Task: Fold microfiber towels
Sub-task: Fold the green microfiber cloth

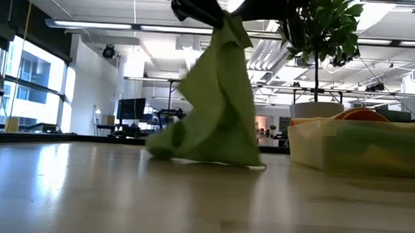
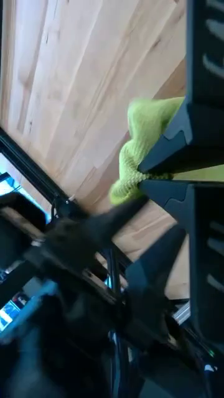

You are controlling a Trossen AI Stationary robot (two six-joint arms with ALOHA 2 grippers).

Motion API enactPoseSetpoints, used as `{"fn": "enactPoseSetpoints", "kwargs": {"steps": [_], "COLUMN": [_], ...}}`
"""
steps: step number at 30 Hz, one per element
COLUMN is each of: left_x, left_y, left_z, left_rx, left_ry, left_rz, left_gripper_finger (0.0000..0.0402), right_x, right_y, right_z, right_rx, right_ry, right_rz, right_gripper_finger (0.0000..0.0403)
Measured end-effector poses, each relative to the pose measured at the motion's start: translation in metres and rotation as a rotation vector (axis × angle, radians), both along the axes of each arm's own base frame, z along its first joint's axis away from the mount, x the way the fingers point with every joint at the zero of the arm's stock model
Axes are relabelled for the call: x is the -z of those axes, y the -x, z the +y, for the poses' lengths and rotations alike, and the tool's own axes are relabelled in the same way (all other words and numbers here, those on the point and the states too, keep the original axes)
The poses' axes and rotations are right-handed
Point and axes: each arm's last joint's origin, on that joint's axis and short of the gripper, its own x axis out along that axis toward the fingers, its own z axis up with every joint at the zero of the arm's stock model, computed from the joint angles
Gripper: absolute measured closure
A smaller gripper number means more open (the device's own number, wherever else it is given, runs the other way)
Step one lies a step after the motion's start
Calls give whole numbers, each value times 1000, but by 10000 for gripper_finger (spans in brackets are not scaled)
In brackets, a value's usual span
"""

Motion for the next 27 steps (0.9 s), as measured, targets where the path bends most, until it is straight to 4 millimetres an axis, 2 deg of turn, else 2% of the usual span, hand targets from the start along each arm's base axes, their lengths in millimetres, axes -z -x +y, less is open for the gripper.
{"fn": "enactPoseSetpoints", "kwargs": {"steps": [8, 18, 22, 27], "left_x": [-4, -14, -9, 1], "left_y": [-2, 4, 1, 6], "left_z": [3, -2, 6, 17], "left_rx": [-181, -117, -130, -161], "left_ry": [-60, -126, -140, -154], "left_rz": [-69, -88, -61, 55], "left_gripper_finger": [264, 264, 264, 264], "right_x": [1, 4, -6, -28], "right_y": [1, 5, 3, 1], "right_z": [0, -1, 0, 3], "right_rx": [-1, 5, -7, -59], "right_ry": [8, -18, -6, 56], "right_rz": [23, 74, 51, 78], "right_gripper_finger": [402, 402, 402, 402]}}
